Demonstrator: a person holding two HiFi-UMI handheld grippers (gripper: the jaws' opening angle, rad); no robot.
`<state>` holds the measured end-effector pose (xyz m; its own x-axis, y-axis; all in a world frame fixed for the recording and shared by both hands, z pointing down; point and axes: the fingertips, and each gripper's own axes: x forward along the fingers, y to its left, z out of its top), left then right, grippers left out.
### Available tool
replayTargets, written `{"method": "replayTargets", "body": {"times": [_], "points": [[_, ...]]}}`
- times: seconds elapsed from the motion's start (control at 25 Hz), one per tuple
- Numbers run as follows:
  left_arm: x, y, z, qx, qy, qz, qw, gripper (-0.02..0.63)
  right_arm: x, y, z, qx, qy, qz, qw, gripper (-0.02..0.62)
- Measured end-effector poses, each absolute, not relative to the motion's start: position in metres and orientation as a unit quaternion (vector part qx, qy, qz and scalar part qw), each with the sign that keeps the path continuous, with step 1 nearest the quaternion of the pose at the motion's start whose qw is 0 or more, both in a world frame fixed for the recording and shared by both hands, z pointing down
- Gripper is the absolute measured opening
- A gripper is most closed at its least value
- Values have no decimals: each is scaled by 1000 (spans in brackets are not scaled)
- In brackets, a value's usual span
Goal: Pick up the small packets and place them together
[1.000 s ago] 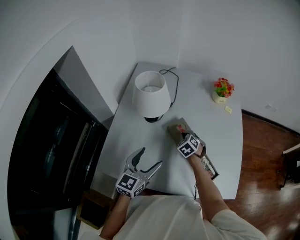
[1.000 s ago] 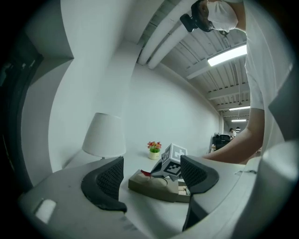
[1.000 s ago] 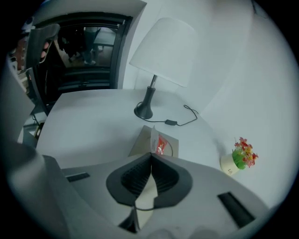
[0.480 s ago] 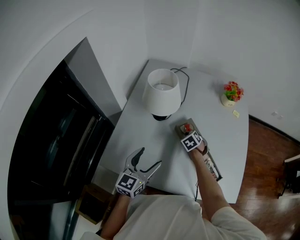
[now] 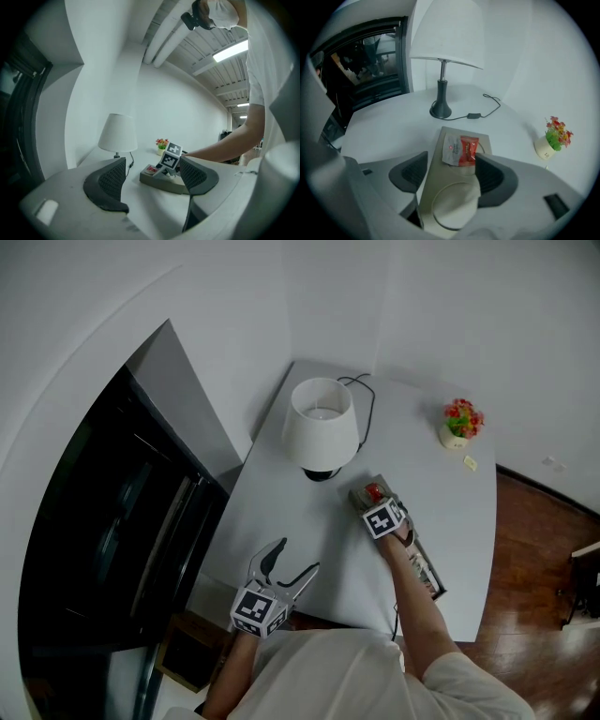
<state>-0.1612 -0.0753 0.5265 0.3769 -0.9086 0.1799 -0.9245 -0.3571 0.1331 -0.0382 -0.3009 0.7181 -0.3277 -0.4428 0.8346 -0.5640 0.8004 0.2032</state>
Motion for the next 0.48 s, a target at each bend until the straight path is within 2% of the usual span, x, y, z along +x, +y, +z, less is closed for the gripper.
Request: {"method": "replayTargets", "body": {"times": [0.04,0.24,0.28,0.32,0.48], "points": [[-160,-75,527,824,-555,42,104,351,-38,-302,714,315,-815,62,483,336],[-156,-78,523,825,-555,19,104,351,-29,-290,679,319,-836,49,445,336],[-157,-80,521,826,-554,16,102,351,-28,-285,671,314,-845,50,430,355],[-158,-83,519,827,-553,14,100,351,-28,-279,660,312,-856,50,410,423],[-157,-95,508,837,-539,9,90,351,-24,-257,593,319,-904,48,281,434]]}}
